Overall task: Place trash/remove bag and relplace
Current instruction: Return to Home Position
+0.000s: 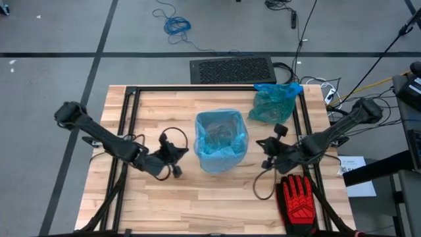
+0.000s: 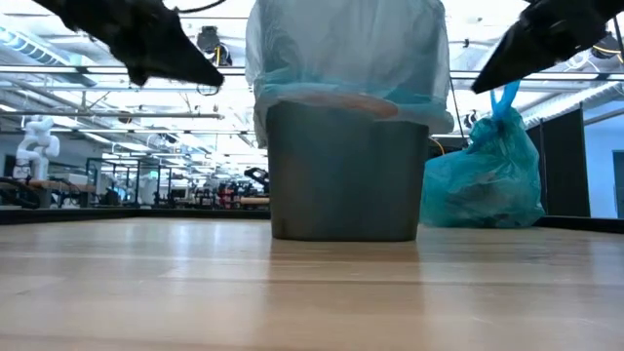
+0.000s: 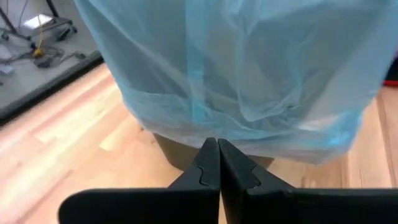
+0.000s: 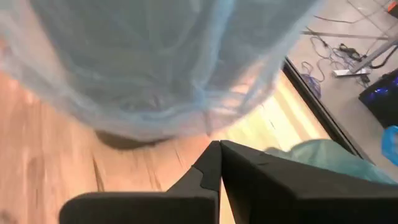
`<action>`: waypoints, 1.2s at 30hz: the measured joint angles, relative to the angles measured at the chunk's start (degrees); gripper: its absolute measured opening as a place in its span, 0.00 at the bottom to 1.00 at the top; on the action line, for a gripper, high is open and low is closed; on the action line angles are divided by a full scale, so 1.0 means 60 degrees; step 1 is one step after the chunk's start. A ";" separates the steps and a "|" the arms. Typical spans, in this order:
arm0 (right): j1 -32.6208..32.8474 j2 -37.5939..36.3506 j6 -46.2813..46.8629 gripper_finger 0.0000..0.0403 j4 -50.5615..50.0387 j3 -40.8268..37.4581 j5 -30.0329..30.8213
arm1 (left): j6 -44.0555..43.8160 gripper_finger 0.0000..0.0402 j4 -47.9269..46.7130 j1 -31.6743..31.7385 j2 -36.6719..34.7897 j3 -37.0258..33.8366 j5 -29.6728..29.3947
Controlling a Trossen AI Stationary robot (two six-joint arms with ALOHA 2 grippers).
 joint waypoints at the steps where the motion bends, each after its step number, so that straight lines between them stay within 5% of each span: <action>1: 0.0098 -0.0297 0.0079 0.00 -0.0353 0.0000 -0.0039 | 0.0155 0.00 -0.0277 -0.0059 -0.0294 0.0000 0.0001; 6: 0.0522 -0.2214 -0.0107 0.00 -0.0962 -0.0360 -0.0927 | 0.1391 0.00 -0.1110 -0.0184 -0.1875 -0.0058 0.0721; 10: 0.0487 -0.4211 -0.1080 0.00 0.0389 -0.1685 -0.1731 | 0.3197 0.00 0.0562 0.0278 -0.3265 -0.1090 0.2495; 14: -0.0140 -0.6223 -0.2431 0.00 0.1924 -0.3089 -0.1935 | 0.4176 0.00 0.2567 0.1779 -0.4278 -0.2492 0.4050; 18: -0.1294 -0.7710 -0.3820 0.00 0.3458 -0.3850 -0.3447 | 0.4435 0.00 0.4148 0.3863 -0.4640 -0.3384 0.6049; 25: -0.3585 -0.8304 -0.5190 0.00 0.4852 -0.3905 -0.5619 | 0.4153 0.00 0.4868 0.6861 -0.4050 -0.3290 0.8735; 36: -0.6347 -0.8455 -0.5233 0.00 0.5652 -0.4993 -0.8324 | 0.3973 0.00 0.4592 0.7549 -0.4459 -0.4374 0.8084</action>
